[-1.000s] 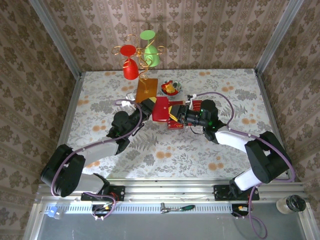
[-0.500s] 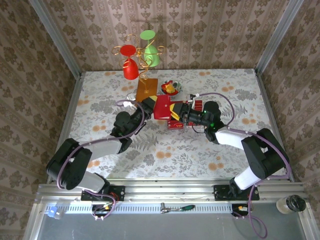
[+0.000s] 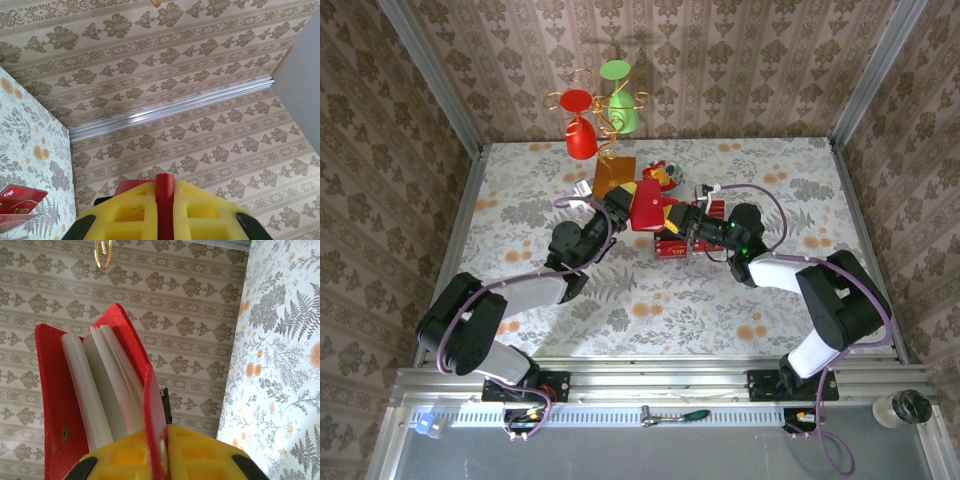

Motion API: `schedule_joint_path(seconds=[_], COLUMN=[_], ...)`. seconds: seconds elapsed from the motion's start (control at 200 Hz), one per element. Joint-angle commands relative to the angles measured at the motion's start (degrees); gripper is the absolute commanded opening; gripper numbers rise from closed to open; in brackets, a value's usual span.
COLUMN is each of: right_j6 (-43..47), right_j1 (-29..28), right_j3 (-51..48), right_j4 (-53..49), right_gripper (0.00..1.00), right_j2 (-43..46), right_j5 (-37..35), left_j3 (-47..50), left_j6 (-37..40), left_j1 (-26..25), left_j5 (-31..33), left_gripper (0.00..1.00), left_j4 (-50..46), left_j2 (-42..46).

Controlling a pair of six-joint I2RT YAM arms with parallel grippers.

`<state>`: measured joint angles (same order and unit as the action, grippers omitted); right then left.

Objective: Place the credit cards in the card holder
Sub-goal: Open the card holder at the center of the table.

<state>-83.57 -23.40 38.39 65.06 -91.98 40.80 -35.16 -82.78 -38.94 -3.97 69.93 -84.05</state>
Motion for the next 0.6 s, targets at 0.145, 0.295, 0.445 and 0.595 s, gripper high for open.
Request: schedule_joint_path(seconds=[0.145, 0.295, 0.445, 0.595], right_j6=[-1.5, -3.1, -5.2, -5.6], right_j1=[-0.1, 0.3, 0.4, 0.3], right_j3=[0.6, 0.5, 1.4, 2.3], right_j4=[4.9, 7.4, 9.8, 9.8], right_gripper=[0.31, 0.37, 0.38, 0.40], right_j2=[-0.7, -1.7, -3.5, -2.8], right_j5=[2.8, 2.5, 2.8, 3.3], left_j3=[-1.6, -2.1, -2.4, -2.6], left_j6=[-1.0, -1.6, -3.7, -3.9], left_j1=[-0.6, -0.7, -0.8, -0.8], left_j5=[0.9, 1.4, 2.7, 3.5], left_gripper=[0.00, 0.00, 0.00, 0.00], left_j4=[3.3, 3.7, 4.3, 4.3], left_j2=[-0.6, -0.6, -0.9, -0.9])
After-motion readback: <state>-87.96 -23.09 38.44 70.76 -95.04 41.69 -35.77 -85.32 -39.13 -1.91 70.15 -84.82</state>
